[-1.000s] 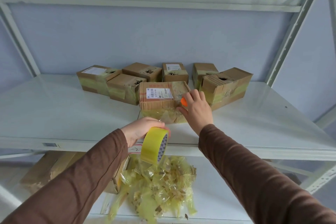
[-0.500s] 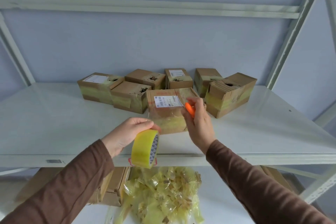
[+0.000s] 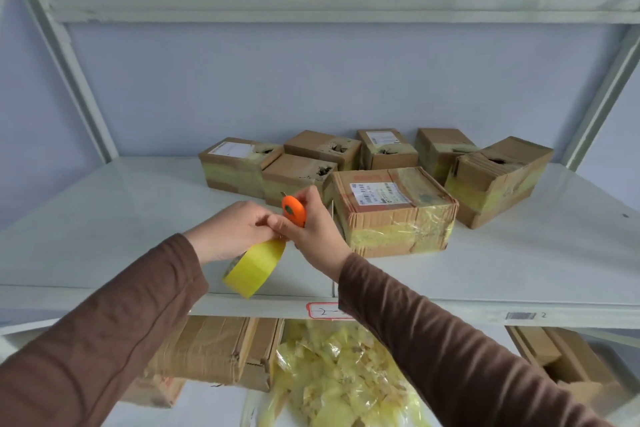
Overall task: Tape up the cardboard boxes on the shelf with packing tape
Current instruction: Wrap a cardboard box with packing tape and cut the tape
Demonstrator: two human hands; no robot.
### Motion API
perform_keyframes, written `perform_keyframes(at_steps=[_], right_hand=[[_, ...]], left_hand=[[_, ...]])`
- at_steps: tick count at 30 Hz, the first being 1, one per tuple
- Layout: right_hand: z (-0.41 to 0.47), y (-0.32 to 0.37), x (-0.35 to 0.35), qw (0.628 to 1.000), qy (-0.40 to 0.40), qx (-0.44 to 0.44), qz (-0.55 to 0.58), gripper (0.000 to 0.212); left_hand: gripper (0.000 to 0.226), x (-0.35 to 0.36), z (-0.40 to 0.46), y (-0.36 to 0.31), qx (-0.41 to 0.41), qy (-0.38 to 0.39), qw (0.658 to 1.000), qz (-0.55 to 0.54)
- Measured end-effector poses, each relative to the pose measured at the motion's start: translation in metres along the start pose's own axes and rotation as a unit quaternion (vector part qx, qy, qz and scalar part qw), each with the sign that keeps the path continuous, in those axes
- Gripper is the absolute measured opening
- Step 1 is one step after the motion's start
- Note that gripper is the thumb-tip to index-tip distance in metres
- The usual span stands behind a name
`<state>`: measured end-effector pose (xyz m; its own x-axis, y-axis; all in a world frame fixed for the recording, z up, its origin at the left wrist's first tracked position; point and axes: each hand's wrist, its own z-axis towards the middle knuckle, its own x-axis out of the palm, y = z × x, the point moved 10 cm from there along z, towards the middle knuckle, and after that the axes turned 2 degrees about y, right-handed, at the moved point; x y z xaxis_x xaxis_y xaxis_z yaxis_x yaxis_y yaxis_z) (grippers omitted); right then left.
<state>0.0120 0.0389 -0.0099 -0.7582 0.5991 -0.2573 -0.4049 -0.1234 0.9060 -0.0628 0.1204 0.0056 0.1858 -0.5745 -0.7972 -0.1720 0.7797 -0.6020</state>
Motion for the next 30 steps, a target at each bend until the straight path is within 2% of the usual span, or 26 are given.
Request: perform_keyframes(at_steps=[2,5,8,9,10,12,13,15,17,19,21,24,26,30], right_hand=[[0.004,-0.01,0.007,0.999,-0.009,0.011,0.031,0.026],[0.008,-0.025,0.014,0.995,-0.036,0.026,0.085,0.022],[0.012,-0.044,0.02,0.991,-0.086,0.062,0.078,0.016],[0.012,-0.054,0.023,0.989,-0.096,0.084,0.08,0.014],[0.011,-0.064,0.026,0.985,-0.097,0.105,0.093,0.012],[0.007,-0.079,0.032,0.981,-0.084,0.145,0.096,0.008],[0.006,-0.084,0.033,0.981,-0.074,0.161,0.078,0.013],[0.006,-0.086,0.031,0.984,-0.045,0.174,-0.009,0.033],[0.008,-0.078,0.028,0.976,-0.005,0.163,-0.143,0.046],[0.005,-0.06,0.032,0.954,0.044,0.113,-0.274,0.056],[-0.008,-0.029,0.03,0.939,0.051,0.02,-0.34,0.065],[-0.034,0.02,-0.007,0.934,-0.022,-0.126,-0.335,0.059],[-0.046,0.041,-0.048,0.922,-0.071,-0.183,-0.335,0.049],[-0.06,0.045,-0.145,0.896,-0.137,-0.193,-0.376,0.036]], left_hand=[[0.025,-0.008,0.003,0.016,-0.03,-0.005,0.997,0.077],[0.048,-0.02,0.01,0.024,-0.043,-0.044,0.968,0.245],[0.028,-0.014,0.018,0.032,-0.022,-0.029,0.93,0.366],[0.024,-0.009,0.021,0.043,-0.028,-0.012,0.93,0.365],[0.036,-0.005,0.022,0.055,-0.042,-0.002,0.94,0.339],[0.071,-0.004,0.018,0.076,-0.09,-0.011,0.973,0.211],[0.082,-0.001,0.016,0.083,-0.103,-0.016,0.982,0.16],[0.089,0.008,0.014,0.088,-0.104,-0.014,0.985,0.14],[0.091,0.014,0.013,0.089,-0.106,-0.017,0.983,0.148],[0.096,0.016,0.012,0.086,-0.11,-0.029,0.982,0.154],[0.1,0.016,0.014,0.075,-0.095,-0.056,0.983,0.15],[0.09,0.008,0.022,0.027,-0.017,-0.145,0.983,0.11],[0.08,0.011,0.031,-0.016,0.055,-0.192,0.974,0.106],[0.07,0.048,0.065,-0.078,0.102,-0.144,0.978,0.109]])
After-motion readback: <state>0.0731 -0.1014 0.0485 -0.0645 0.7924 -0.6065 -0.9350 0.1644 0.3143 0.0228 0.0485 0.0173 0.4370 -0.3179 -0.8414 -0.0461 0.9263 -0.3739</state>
